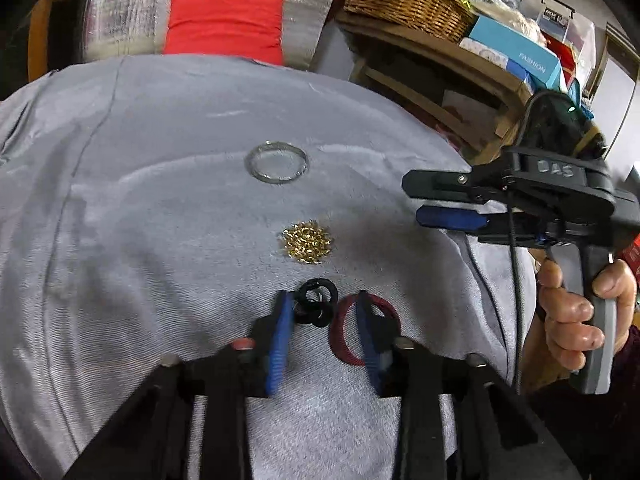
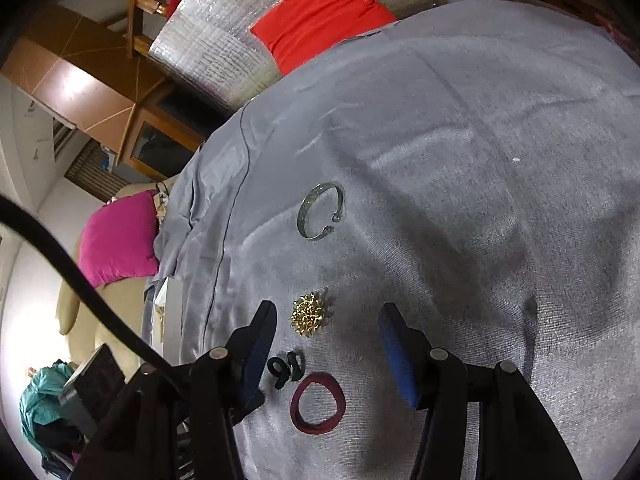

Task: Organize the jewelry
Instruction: 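Grasp the small black hair tie with the left tool while the right tool grasps the gold brooch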

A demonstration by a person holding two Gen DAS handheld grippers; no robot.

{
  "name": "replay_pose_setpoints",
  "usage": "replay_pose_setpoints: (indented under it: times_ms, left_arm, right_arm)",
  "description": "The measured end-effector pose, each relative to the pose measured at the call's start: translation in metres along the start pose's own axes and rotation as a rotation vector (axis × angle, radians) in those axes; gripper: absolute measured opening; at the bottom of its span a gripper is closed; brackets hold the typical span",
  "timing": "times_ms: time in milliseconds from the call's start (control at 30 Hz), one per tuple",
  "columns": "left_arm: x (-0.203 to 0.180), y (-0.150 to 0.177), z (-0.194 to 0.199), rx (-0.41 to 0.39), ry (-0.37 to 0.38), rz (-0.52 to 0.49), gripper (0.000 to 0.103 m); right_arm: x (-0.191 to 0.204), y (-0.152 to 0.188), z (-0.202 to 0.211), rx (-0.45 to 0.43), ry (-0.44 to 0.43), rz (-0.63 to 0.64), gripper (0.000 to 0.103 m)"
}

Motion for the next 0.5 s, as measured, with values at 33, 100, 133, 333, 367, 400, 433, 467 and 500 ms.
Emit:
replay_pose_setpoints:
  times_ms: [33, 100, 133, 333, 367, 400, 433, 467, 500]
  left_arm:
    - [0.000, 0.000, -0.004, 0.014, 0.005, 0.004, 0.014]
    - [0.000, 0.000, -0.009, 0.017, 0.006, 0.008, 0.012]
    - [0.000, 0.000, -0.010, 0.019, 0.006, 0.006, 0.011]
    - [0.002, -0.001, -0.013, 0.017, -0.008, 0.015, 0.008]
    - [0.004, -0.001, -0.011, 0.012, -0.010, 0.017, 0.008]
    - [0.006, -0.002, -0.009, 0.007, -0.014, 0.019, 0.008]
    - [0.008, -0.002, -0.007, 0.004, -0.020, 0.021, 0.008]
    - [0.011, -0.003, -0.005, 0.002, -0.026, 0.027, 0.008]
    - [0.016, -0.003, -0.002, -0.001, -0.039, 0.039, 0.008]
  right_arm:
    - [0.000, 0.000, 0.000, 0.000, -0.001, 0.001, 0.057]
    - [-0.001, -0.001, 0.000, 0.000, -0.004, -0.007, 0.058]
    - [-0.002, -0.001, 0.000, 0.000, -0.003, -0.012, 0.058]
    - [0.002, 0.000, -0.004, 0.008, -0.007, -0.008, 0.058]
    - [0.003, 0.001, -0.004, 0.010, -0.007, -0.006, 0.058]
    - [0.004, 0.002, -0.005, 0.012, -0.006, -0.005, 0.058]
    - [0.005, 0.002, -0.005, 0.013, -0.007, -0.006, 0.058]
    - [0.005, 0.002, -0.006, 0.014, -0.007, -0.007, 0.058]
    - [0.005, 0.002, -0.006, 0.012, -0.007, -0.008, 0.058]
Point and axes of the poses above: each gripper's, at about its wrist camera, not at the fingertips, and z roughly against the way its jaws point, x to its left, y to its underside, the point moved 2 cm from there along -z, roughly the way its jaws point, and after that the axes turned 4 degrees about -x, right-handed, at the moved point
